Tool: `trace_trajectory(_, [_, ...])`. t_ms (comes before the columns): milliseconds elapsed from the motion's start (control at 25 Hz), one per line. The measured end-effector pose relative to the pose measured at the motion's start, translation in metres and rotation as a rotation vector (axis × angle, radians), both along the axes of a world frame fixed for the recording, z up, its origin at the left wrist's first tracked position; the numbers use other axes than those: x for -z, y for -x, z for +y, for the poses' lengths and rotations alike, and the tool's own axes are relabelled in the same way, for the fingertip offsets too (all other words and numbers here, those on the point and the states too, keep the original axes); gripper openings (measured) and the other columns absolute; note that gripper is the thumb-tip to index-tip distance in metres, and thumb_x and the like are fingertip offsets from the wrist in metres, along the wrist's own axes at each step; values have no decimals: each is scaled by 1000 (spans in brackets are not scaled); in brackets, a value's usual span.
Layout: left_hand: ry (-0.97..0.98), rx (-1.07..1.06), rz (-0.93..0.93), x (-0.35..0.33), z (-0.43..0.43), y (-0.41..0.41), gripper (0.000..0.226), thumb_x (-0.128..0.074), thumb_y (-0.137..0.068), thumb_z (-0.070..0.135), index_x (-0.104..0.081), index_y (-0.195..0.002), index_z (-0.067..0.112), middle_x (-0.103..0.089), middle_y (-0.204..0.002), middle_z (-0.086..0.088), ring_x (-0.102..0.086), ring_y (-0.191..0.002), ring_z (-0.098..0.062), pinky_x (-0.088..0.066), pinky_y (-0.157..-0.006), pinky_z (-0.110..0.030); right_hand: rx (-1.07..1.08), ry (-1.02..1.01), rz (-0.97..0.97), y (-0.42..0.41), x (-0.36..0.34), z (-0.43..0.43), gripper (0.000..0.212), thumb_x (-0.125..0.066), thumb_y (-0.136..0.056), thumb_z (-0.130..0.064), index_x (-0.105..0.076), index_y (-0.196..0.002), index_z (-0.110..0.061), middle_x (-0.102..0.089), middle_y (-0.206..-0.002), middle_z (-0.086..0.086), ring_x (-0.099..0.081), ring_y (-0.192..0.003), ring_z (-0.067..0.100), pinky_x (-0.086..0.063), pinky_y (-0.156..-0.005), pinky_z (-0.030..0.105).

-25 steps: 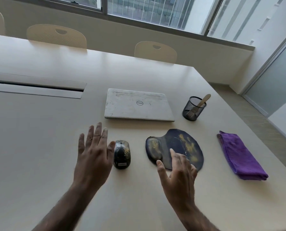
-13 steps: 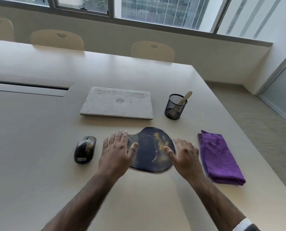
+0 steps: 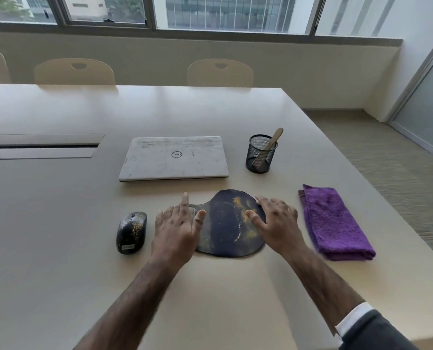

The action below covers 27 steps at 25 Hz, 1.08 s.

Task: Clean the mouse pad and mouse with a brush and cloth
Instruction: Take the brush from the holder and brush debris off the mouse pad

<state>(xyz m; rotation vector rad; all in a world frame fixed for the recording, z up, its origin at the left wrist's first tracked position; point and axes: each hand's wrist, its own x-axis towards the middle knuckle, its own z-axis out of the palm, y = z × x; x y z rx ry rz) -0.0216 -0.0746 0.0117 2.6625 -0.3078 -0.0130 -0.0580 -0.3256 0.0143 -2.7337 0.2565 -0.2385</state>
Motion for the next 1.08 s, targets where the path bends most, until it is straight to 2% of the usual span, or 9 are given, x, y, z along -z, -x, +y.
trace_trajectory(160, [-20, 12, -11, 7, 1, 11, 94, 7, -87, 74, -4, -164, 21, -34, -162, -3, -22, -151, -25, -6, -126, -45, 2, 16, -13, 13, 3, 1, 70, -27, -92, -67, -51, -143, -25, -62, -136, -2, -45, -136, 21, -22, -116, 49])
trace_trajectory(560, [-63, 62, -81, 20, 6, 32, 92, 4, -89, 76, -4, -164, 22, -22, -168, 0, -11, -155, -20, 3, -126, -43, 2, 44, -27, 44, 10, 0, 78, -20, -92, -72, -47, -148, -24, -58, -144, -1, -40, -142, 22, -16, -122, 52])
trace_trajectory(680, [-51, 79, -119, 22, 11, 36, 96, -4, -91, 80, -8, -164, 19, -21, -169, -2, -10, -157, -18, 3, -128, -42, -13, 37, -22, 45, 11, -1, 79, -20, -92, -73, -45, -149, -24, -57, -145, 0, -39, -144, 23, -16, -122, 54])
trace_trajectory(800, [-34, 81, -163, 21, 13, 37, 103, -12, -89, 86, -15, -163, 16, -26, -167, -4, -15, -156, -19, -2, -128, -41, 2, 14, -69, 32, 4, -8, 81, -22, -92, -73, -48, -148, -20, -61, -141, 4, -45, -139, 26, -22, -119, 55])
trace_trajectory(880, [-39, 90, -181, 21, 13, 38, 105, -15, -87, 89, -17, -163, 16, -28, -167, -4, -18, -155, -19, -5, -128, -42, 34, 39, -125, 9, -7, -19, 77, -28, -93, -69, -54, -141, -16, -66, -131, 8, -55, -128, 29, -30, -114, 54])
trace_trajectory(960, [-54, 105, -191, 22, 12, 38, 109, -17, -85, 91, -17, -163, 15, -28, -167, -4, -18, -155, -19, -6, -128, -43, 87, 73, -197, -22, -25, -33, 65, -42, -95, -61, -61, -134, -12, -70, -125, 12, -62, -118, 33, -39, -103, 51])
trace_trajectory(1080, [-76, 117, -184, 23, 12, 37, 116, -21, -80, 96, -17, -163, 15, -26, -167, -4, -16, -156, -19, -7, -128, -45, 172, 28, -233, -77, -54, -57, 44, -58, -97, -45, -66, -124, -12, -72, -122, 12, -65, -114, 35, -45, -94, 48])
